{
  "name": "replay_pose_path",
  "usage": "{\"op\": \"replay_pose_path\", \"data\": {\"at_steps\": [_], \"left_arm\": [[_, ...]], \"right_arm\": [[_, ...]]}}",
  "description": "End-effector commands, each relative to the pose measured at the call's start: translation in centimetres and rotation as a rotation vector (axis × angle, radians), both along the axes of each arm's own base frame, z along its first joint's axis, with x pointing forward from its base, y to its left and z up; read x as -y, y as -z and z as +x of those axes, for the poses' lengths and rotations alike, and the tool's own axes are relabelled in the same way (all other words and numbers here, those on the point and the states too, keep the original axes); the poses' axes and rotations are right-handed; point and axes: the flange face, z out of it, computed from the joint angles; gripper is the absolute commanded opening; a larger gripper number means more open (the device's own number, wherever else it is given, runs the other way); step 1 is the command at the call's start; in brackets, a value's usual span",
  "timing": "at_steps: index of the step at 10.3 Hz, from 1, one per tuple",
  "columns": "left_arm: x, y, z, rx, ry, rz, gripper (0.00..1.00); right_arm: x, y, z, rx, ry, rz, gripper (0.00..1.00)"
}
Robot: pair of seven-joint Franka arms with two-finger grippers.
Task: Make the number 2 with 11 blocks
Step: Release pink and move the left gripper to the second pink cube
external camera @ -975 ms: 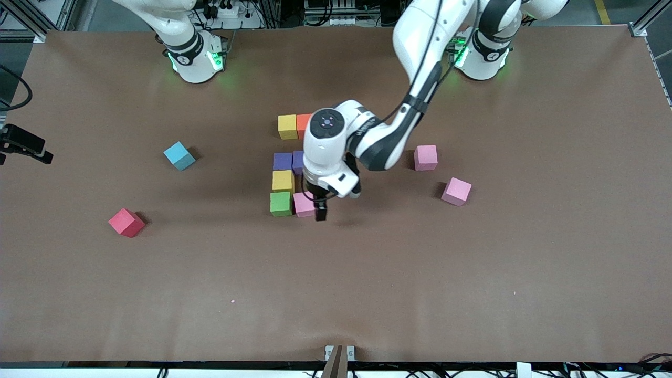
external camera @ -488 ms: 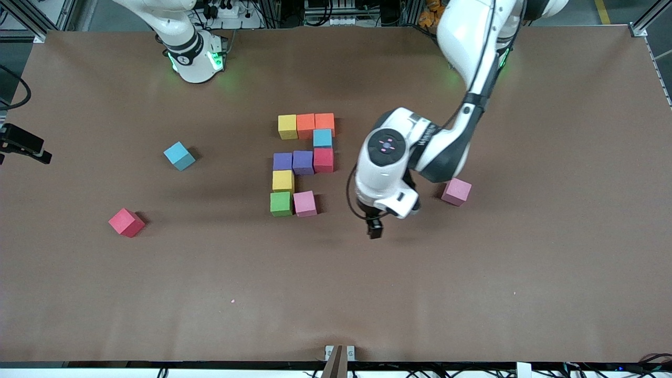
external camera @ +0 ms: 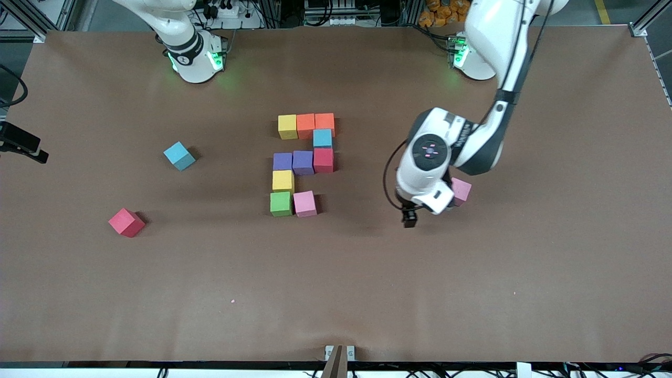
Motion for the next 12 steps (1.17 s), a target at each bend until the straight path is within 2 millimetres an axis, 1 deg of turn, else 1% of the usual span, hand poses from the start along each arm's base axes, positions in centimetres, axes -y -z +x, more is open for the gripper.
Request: {"op": "replay_pose_path", "data": {"at_steps": [1,3,5,6,7,8,10,12], "left_arm": [[-6.1,1.0,-0.3,-0.014,0.089,0.001,1.0],[-9.9,2.7,-0.8,-0.025,0.194,0.001,1.0],[-12.5,4.1,-1.6,-0.066,0.367,0.001,1.0],[-14.1,4.2,-2.3,-0.081,0.436,-0.003,1.0],[-15.3,3.7,-3.1,-0.087,0.495,-0.01,1.0],[-15.9,3.4,-3.9,-0.092,0.528,-0.014,1.0],[-16.3,4.5,-4.7,-0.12,0.538,-0.015,1.0],[-16.3,5.8,-5.3,-0.107,0.535,-0.016,1.0]], "right_arm": [[1.0,-0.5,-0.2,0.007,0.002,-0.005,1.0],[1.1,-0.5,-0.2,0.008,0.004,-0.002,1.0],[1.3,-0.5,-0.2,0.007,0.007,-0.003,1.0],[1.4,-0.5,-0.3,0.007,0.008,-0.005,1.0],[1.3,-0.5,-0.3,0.007,0.007,-0.003,1.0],[1.2,-0.4,-0.2,0.007,0.005,-0.003,1.0],[1.1,-0.3,-0.1,0.006,0.004,-0.003,1.0],[1.2,-0.3,-0.1,0.006,0.005,-0.003,1.0]]}}
